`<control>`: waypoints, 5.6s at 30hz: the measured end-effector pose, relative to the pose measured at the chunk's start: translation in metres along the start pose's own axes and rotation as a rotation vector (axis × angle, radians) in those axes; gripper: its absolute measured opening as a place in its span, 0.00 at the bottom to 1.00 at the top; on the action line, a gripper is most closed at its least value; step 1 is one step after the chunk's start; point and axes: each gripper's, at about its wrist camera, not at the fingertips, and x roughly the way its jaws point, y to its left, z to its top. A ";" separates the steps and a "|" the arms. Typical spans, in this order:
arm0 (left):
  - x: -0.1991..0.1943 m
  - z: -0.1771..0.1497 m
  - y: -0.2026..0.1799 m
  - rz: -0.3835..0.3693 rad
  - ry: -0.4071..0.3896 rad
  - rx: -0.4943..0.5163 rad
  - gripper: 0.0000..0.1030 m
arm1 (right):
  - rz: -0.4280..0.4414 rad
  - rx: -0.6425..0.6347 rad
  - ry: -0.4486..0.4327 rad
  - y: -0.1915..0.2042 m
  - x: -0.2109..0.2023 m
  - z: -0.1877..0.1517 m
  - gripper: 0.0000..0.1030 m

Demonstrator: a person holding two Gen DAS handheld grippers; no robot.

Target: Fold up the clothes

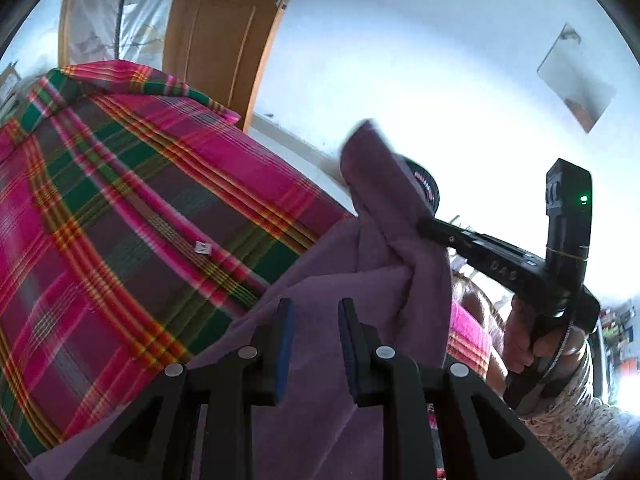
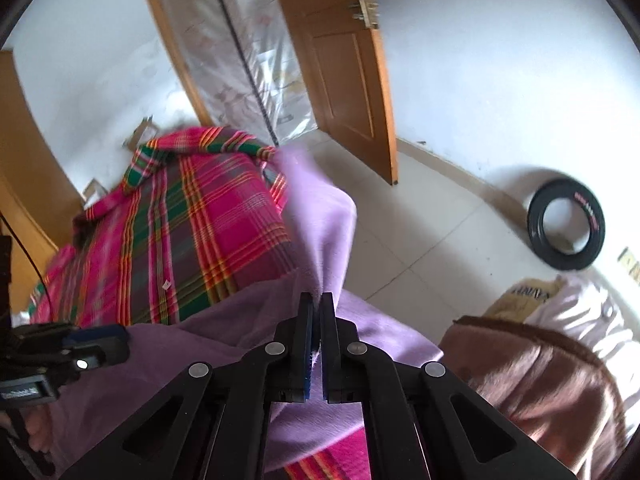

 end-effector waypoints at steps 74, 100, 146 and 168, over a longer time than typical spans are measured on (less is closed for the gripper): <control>0.076 0.094 -0.024 -0.017 0.068 -0.015 0.09 | 0.009 0.301 -0.006 -0.063 -0.004 -0.052 0.07; -0.054 -0.071 0.067 0.220 0.039 -0.226 0.14 | 0.090 -0.184 -0.004 0.073 -0.011 -0.081 0.24; -0.242 -0.275 0.224 0.449 -0.354 -0.881 0.15 | 0.290 -0.659 0.157 0.254 0.026 -0.117 0.26; -0.294 -0.366 0.243 0.520 -0.428 -1.134 0.08 | 0.623 -0.681 0.380 0.345 0.098 -0.063 0.26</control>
